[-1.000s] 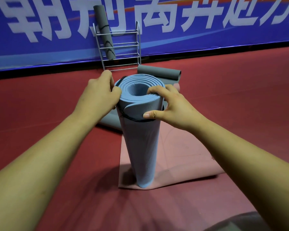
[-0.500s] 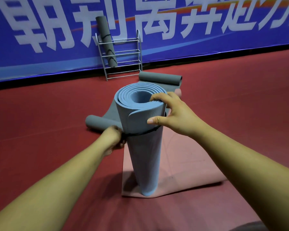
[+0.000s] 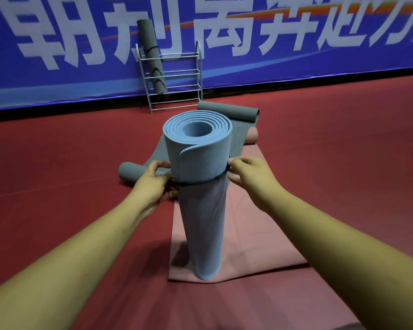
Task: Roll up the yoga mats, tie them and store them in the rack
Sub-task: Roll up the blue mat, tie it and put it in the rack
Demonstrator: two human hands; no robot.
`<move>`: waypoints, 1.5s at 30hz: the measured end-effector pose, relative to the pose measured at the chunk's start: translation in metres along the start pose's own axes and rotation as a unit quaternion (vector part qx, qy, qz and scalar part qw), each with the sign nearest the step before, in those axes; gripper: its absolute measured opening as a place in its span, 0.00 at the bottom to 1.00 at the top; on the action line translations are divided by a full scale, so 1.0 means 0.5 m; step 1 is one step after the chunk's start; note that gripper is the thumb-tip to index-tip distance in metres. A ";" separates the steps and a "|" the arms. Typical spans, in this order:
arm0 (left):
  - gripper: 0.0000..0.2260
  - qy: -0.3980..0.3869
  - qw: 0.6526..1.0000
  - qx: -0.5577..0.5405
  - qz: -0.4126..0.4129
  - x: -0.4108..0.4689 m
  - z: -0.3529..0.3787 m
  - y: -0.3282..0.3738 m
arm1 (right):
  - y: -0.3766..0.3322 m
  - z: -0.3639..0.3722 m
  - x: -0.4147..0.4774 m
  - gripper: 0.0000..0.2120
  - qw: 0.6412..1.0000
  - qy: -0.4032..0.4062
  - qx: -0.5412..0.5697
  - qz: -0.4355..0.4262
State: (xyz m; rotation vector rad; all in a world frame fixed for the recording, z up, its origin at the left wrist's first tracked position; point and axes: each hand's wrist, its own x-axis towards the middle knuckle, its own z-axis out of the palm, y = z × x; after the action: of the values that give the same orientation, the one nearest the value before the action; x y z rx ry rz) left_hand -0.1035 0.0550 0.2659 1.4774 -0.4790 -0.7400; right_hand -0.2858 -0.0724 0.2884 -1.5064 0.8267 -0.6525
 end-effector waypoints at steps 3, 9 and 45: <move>0.11 -0.001 1.000 0.004 0.006 -0.001 0.003 0.002 | -0.004 0.002 0.006 0.12 0.999 -0.002 0.032 0.015; 0.13 -0.010 0.996 0.081 0.047 -0.002 -0.006 -0.002 | -0.016 0.008 0.004 0.06 0.996 0.038 -0.067 -0.038; 0.23 -0.228 0.926 0.300 0.029 0.001 -0.047 -0.103 | 0.158 -0.003 0.045 0.08 0.981 -0.008 -0.074 0.176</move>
State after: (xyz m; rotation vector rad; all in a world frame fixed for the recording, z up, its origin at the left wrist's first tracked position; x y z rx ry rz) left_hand -0.0945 0.0744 0.2135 1.8416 -1.1829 -0.9436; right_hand -0.2834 -0.0923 0.2086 -1.4462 1.1176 -0.3205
